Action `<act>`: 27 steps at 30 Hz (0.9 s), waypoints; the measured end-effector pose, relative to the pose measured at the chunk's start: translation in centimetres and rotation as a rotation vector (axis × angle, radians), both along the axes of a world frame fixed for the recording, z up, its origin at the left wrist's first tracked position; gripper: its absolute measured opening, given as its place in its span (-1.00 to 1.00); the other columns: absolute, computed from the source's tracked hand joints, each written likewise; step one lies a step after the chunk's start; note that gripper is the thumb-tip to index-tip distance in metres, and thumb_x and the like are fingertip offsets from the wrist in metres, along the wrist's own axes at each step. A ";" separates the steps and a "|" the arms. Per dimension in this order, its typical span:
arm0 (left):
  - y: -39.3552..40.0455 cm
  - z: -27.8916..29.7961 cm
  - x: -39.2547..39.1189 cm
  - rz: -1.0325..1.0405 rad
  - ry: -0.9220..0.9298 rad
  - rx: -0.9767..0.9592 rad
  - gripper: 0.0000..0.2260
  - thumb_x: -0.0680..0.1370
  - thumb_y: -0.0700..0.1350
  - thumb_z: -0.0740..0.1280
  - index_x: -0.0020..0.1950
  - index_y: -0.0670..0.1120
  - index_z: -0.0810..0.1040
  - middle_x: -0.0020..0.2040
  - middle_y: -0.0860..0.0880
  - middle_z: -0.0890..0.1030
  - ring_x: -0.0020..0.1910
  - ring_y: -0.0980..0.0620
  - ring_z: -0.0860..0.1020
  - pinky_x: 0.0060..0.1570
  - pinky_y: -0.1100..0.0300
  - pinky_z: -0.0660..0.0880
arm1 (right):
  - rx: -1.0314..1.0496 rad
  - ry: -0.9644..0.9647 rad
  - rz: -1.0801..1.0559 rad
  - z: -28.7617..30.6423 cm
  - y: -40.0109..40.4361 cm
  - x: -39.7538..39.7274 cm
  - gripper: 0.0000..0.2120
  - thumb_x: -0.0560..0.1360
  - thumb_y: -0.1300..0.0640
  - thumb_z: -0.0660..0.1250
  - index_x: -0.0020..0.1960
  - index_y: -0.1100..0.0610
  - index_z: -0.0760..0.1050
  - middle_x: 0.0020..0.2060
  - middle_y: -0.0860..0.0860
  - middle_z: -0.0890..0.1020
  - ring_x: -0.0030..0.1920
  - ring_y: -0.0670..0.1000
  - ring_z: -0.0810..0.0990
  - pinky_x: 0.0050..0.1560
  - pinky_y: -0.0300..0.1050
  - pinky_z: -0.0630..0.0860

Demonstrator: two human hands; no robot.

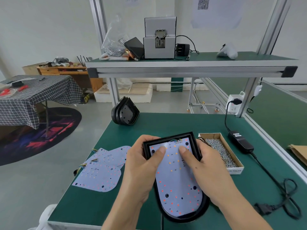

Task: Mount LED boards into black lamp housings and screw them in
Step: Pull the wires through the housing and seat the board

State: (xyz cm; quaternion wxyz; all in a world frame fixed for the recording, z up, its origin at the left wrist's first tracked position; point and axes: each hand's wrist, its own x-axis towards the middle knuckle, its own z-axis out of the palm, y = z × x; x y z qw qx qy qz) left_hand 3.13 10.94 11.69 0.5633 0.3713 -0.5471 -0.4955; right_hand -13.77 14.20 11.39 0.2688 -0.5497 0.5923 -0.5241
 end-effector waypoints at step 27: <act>-0.1 -1.8 -0.8 -0.269 -0.047 -0.049 -0.69 0.69 0.03 0.18 0.13 -0.07 0.67 -0.07 -0.19 0.66 -0.10 -0.03 0.51 -0.02 0.04 0.43 | 0.352 -0.710 0.167 1.9 1.3 -0.4 -0.66 0.48 -0.09 0.43 0.00 0.18 0.74 -0.11 0.17 0.76 -0.27 0.07 0.74 -0.35 -0.17 0.61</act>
